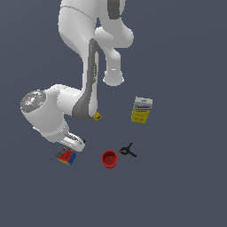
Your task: Pick up a designated object from a clutter of objects.
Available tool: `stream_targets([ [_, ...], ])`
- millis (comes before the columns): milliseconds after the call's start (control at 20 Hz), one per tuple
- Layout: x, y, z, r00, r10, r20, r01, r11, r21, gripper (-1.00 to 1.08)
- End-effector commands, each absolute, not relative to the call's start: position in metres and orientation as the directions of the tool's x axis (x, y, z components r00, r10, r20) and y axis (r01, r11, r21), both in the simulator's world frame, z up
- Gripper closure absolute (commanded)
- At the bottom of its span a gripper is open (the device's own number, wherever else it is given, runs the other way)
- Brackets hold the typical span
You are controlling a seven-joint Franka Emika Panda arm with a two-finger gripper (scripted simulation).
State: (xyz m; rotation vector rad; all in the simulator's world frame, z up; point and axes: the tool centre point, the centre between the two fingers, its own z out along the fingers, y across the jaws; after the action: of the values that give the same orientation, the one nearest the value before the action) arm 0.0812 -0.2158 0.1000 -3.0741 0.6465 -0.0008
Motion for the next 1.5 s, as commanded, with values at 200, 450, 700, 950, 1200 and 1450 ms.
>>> stream_targets([
  [200, 0.08, -0.216, 0.067, 0.915, -0.404, -0.001, -0.404, -0.915, 0.0, -0.92],
  [450, 0.081, -0.217, 0.058, 0.915, -0.404, 0.0, -0.404, -0.915, 0.0, -0.92],
  [700, 0.081, -0.217, 0.058, 0.915, -0.404, 0.0, -0.404, -0.915, 0.0, 1.08],
  [950, 0.081, -0.217, 0.058, 0.915, -0.404, 0.0, -0.404, -0.915, 0.0, 1.08],
  [1200, 0.084, -0.21, 0.062, 0.918, -0.397, 0.003, -0.397, -0.918, -0.004, 1.08],
  [1450, 0.081, -0.203, 0.074, 0.918, -0.397, 0.003, -0.397, -0.918, -0.004, 1.08],
])
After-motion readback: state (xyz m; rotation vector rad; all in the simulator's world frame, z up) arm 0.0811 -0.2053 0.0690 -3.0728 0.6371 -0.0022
